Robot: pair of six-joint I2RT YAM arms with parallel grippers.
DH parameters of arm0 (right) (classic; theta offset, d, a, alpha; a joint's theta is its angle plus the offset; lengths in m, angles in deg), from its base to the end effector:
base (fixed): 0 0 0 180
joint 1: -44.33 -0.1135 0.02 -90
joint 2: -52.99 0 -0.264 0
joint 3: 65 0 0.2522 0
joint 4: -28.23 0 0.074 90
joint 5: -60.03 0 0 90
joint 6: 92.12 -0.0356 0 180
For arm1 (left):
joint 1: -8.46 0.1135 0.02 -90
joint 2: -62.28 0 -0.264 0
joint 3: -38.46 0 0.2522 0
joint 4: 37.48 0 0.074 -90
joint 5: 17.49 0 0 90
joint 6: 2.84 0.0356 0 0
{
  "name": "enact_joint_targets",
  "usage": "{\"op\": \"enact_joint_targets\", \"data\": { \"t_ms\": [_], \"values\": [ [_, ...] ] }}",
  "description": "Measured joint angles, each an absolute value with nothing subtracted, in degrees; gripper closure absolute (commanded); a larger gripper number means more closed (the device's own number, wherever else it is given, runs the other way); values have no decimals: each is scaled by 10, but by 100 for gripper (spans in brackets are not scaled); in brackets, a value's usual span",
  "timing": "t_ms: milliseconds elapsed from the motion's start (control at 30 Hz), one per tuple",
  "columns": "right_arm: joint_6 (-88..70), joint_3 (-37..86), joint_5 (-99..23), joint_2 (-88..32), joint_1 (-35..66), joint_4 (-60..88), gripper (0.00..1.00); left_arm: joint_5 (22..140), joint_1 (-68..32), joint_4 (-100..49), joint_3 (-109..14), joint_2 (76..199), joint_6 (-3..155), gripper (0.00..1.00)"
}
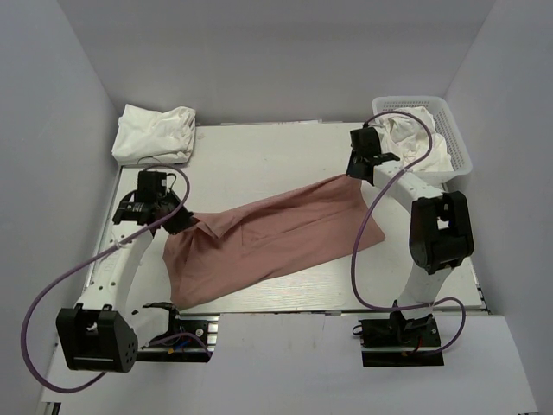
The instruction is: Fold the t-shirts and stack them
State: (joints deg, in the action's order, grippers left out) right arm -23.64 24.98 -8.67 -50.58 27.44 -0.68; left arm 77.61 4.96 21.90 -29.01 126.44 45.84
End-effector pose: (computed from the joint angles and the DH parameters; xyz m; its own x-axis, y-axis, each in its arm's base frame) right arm 0.3923 0.1056 0.2385 -0.6067 0.1730 -0.7759 0.2237 0.9737 0.0422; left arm 0.2172 -0.0165 0.2748 -0.6948 -0.6164 -0.3705 -0.4639 0.7778 -0.4239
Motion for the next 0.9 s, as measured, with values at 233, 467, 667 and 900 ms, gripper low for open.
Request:
{"op": "enact_joint_targets", "data": {
  "t_ms": [233,467,667,900],
  "values": [
    [-213,219,-85,-499,276,0,100,831,50,318,-225,1164,470,100],
    [-203,199,-91,-479,282,10,100,878,49,376,-142,1105,487,89],
    [-203,178,-88,-478,286,14,86,913,49,408,-105,1100,503,1],
    [-235,157,-55,-477,298,-19,10,925,49,431,-141,1101,522,0]
  ]
}}
